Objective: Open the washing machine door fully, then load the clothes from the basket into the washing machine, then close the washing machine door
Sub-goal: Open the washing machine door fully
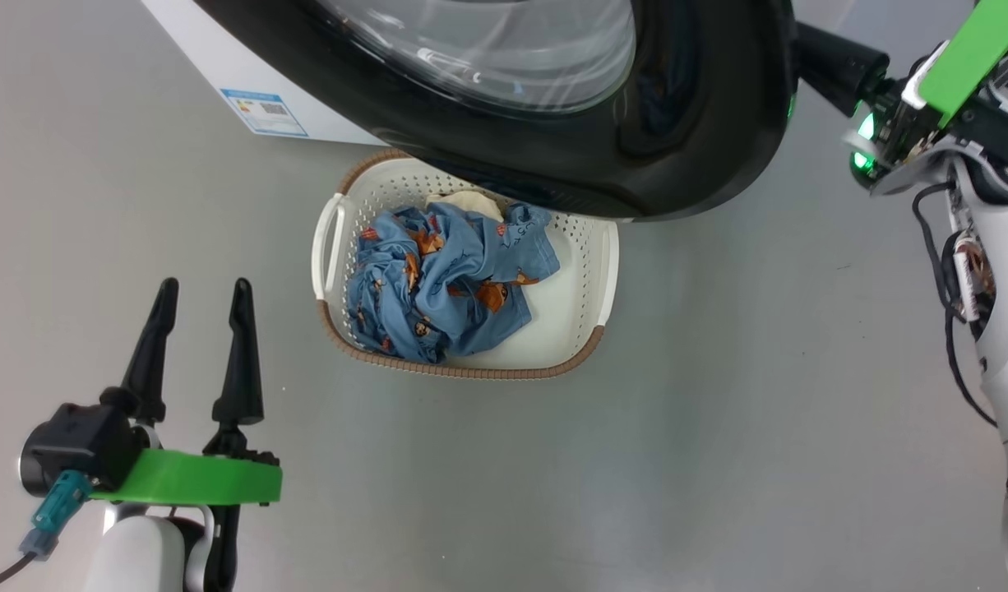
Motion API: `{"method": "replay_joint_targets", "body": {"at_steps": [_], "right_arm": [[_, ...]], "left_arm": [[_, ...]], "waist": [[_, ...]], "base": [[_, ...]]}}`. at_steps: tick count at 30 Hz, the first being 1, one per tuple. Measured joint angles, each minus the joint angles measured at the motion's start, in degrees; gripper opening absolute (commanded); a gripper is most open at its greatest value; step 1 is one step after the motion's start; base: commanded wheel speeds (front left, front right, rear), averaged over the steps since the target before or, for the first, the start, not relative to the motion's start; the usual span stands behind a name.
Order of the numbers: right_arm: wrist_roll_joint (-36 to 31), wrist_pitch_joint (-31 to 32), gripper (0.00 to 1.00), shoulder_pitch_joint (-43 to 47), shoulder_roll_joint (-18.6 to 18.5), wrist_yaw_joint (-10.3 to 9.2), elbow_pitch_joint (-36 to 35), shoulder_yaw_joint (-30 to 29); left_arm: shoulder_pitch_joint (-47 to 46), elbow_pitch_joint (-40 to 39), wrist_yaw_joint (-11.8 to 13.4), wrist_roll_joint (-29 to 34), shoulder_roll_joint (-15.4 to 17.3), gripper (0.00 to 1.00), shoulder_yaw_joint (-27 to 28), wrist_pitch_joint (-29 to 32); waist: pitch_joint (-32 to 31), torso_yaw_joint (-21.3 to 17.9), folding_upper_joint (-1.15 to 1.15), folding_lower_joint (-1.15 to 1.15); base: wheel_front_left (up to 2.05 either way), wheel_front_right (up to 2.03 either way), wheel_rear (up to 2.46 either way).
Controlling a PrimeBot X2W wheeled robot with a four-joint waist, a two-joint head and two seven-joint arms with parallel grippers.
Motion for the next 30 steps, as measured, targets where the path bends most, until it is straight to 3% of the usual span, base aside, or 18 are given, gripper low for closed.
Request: {"method": "replay_joint_targets", "body": {"at_steps": [10, 20, 22, 23, 24, 30], "right_arm": [[0.71, 1.32, 0.0, 3.48, 0.53, 0.0, -4.0, 0.09], [-0.74, -4.24, 0.0, 3.53, 0.51, 0.0, -6.59, -1.01], [-0.75, -5.03, 0.27, 3.53, 0.42, 0.0, -7.03, -1.81], [-0.75, -5.37, 0.47, 3.57, 0.32, 0.0, -7.3, -1.99], [-0.76, -5.52, 1.0, 3.66, 0.2, 0.0, -7.64, -2.09], [-1.01, -6.71, 1.0, 6.92, -0.58, 0.01, -11.16, -2.43]], "left_arm": [[0.01, 0.01, 0.0, 0.0, 0.13, 1.0, 0.15, 0.0], [0.01, 0.07, 0.0, 0.0, 0.15, 1.0, 0.22, 0.0], [0.01, 0.1, 0.0, 0.0, 0.15, 1.0, 0.26, 0.0], [0.02, 0.11, 0.0, 0.0, 0.15, 1.0, 0.3, 0.0], [0.02, 0.11, 0.0, 0.0, 0.15, 1.0, 0.34, 0.0], [0.19, 0.2, 0.0, 0.0, 0.16, 1.0, 0.49, 0.0]], "waist": [[-0.34, -0.6, 0.0, 0.0], [-0.56, -0.91, 0.0, 0.0], [-0.68, -1.05, 0.0, 0.0], [-0.76, -1.14, 0.0, 0.0], [-0.85, -1.23, 0.0, 0.0], [-1.41, -1.99, 0.0, 0.0]], "base": [[0.0, 0.0, 0.0], [0.0, 0.0, 0.0], [0.0, 0.0, 0.0], [0.0, 0.0, 0.0], [0.0, 0.0, 0.0], [0.0, 0.0, 0.0]]}}
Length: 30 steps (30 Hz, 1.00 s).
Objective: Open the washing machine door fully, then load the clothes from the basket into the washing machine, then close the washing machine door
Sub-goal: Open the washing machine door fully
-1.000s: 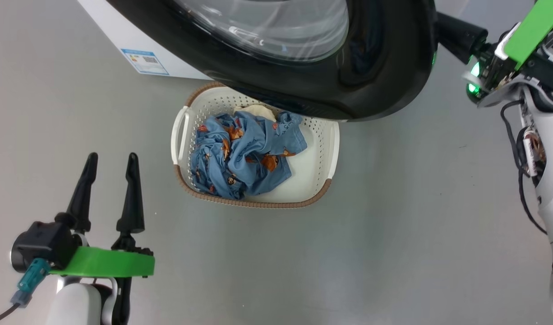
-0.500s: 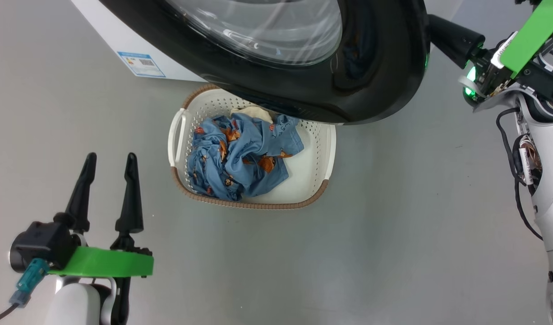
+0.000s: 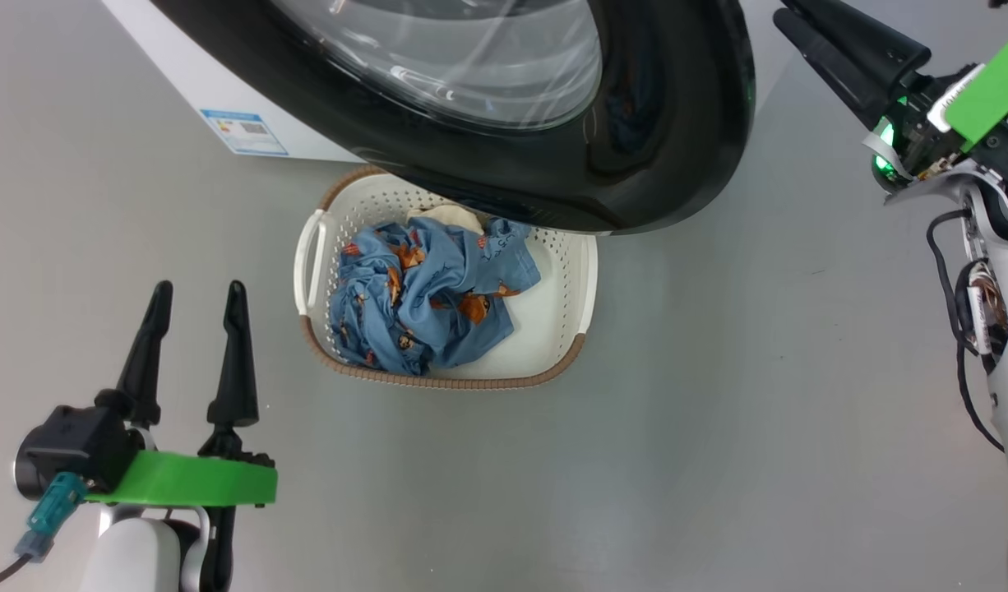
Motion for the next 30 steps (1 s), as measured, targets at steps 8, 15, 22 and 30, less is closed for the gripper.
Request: {"method": "replay_joint_targets", "body": {"at_steps": [8, 15, 22, 30], "right_arm": [[-2.24, -3.64, 1.0, 6.26, -0.69, 0.0, -10.12, -1.11], [-4.14, -9.56, 1.0, 13.47, -1.31, 0.0, -22.02, -1.69], [-5.99, -16.44, 1.0, 24.04, -1.33, 0.0, -34.0, -1.35], [-13.48, -28.49, 1.0, 33.29, -4.49, 0.0, -43.5, 4.1]], "left_arm": [[1.0, 0.13, 0.0, 0.01, 0.22, 1.0, 0.21, 0.0], [1.16, 0.08, 0.0, 0.03, 0.34, 1.0, 0.57, 0.0], [2.84, -0.11, 0.0, 0.35, 0.33, 1.0, 0.91, 0.0], [3.38, -0.19, 0.0, 0.45, 0.35, 1.0, 1.49, 0.0]], "waist": [[-1.0, -1.11, 0.0, 0.0], [-1.98, -2.0, 0.0, 0.0], [-2.91, -2.68, 0.0, 0.0], [-3.55, -3.76, 0.0, 0.0]], "base": [[0.0, 0.0, 0.0], [0.0, 0.0, 0.0], [0.0, 0.0, 0.0], [0.0, 0.0, 0.0]]}}
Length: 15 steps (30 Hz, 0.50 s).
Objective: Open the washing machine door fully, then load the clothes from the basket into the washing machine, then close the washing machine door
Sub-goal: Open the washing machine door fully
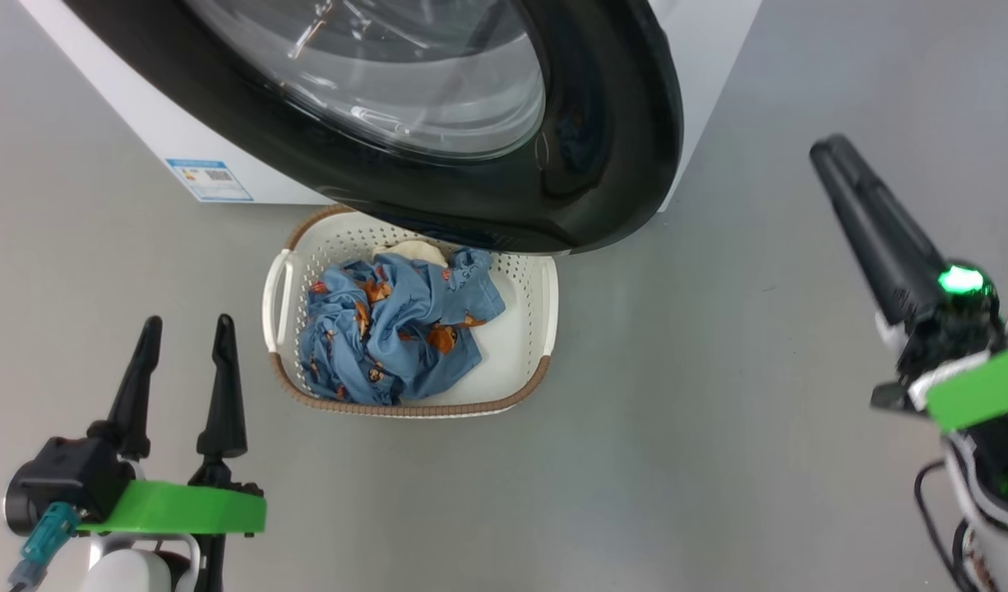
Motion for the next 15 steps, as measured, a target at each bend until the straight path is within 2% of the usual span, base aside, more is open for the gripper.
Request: {"method": "replay_joint_targets", "body": {"at_steps": [8, 11, 15], "right_arm": [[-11.15, -20.49, 1.0, 4.94, -6.31, 0.0, 0.12, 9.02], [-14.71, -23.53, 1.0, 6.25, -6.86, 0.01, 2.57, 9.92], [-19.29, -23.66, 1.0, 7.46, -5.83, 0.01, 4.71, 8.36]], "left_arm": [[1.09, -0.32, 0.0, 0.0, 0.02, 1.0, -0.01, 0.0], [1.22, -0.44, 0.0, 0.01, 0.02, 1.0, -0.02, 0.0], [1.36, -0.67, 0.0, 0.01, 0.02, 1.0, 0.02, 0.0]], "waist": [[-0.88, -0.42, 0.0, 0.0], [-1.36, -0.42, 0.0, 0.0], [-1.73, -0.33, 0.0, 0.0]], "base": [[0.0, 0.0, 0.0], [0.0, 0.0, 0.0], [0.0, 0.0, 0.0]]}}
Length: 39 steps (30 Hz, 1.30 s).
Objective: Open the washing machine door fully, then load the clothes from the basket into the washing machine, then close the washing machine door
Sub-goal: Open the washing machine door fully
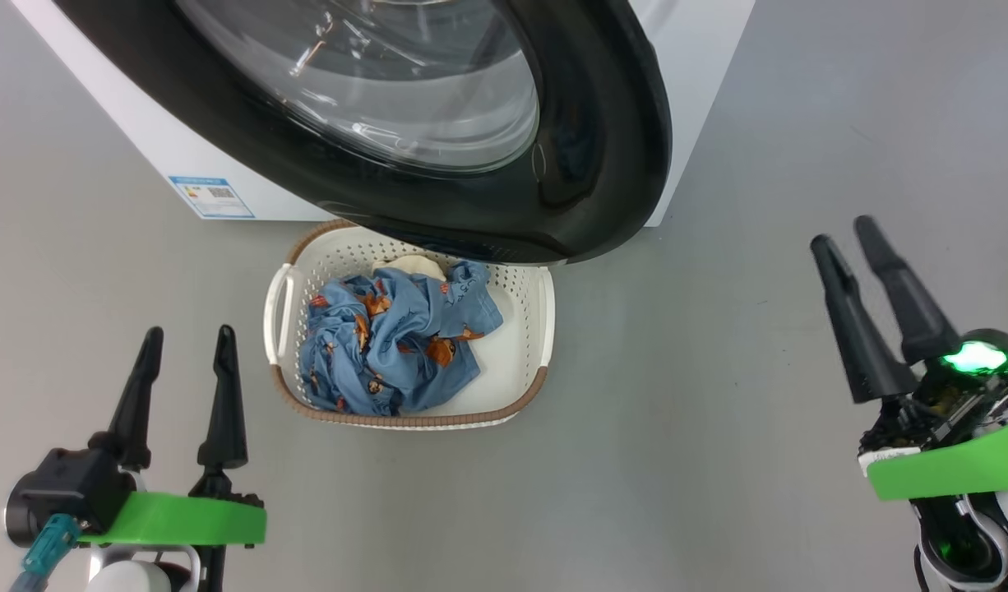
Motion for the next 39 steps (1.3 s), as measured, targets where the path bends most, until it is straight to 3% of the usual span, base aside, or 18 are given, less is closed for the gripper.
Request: {"method": "replay_joint_targets", "body": {"at_steps": [8, 22, 39], "right_arm": [[-10.62, -0.02, 1.0, 2.71, 7.16, 0.0, 1.8, -6.46], [-20.7, -0.02, 1.0, 2.96, 7.81, 0.0, 7.92, -3.69], [-26.28, -0.02, 1.0, 3.13, 9.44, 0.0, 5.63, -5.61]], "left_arm": [[0.94, -0.49, 0.0, 0.0, -0.07, 1.0, 0.03, 0.0], [0.93, -0.6, 0.0, 0.0, -0.44, 1.0, 0.21, 0.0], [0.93, -0.74, 0.0, 0.0, -0.62, 1.0, 0.45, 0.0]], "waist": [[-0.15, 0.42, 0.0, 0.0], [-0.14, 1.08, 0.0, 0.0], [-0.46, 1.15, 0.0, 0.0]], "base": [[0.0, 0.0, 0.0], [0.0, 0.0, 0.0], [0.0, 0.0, 0.0]]}}
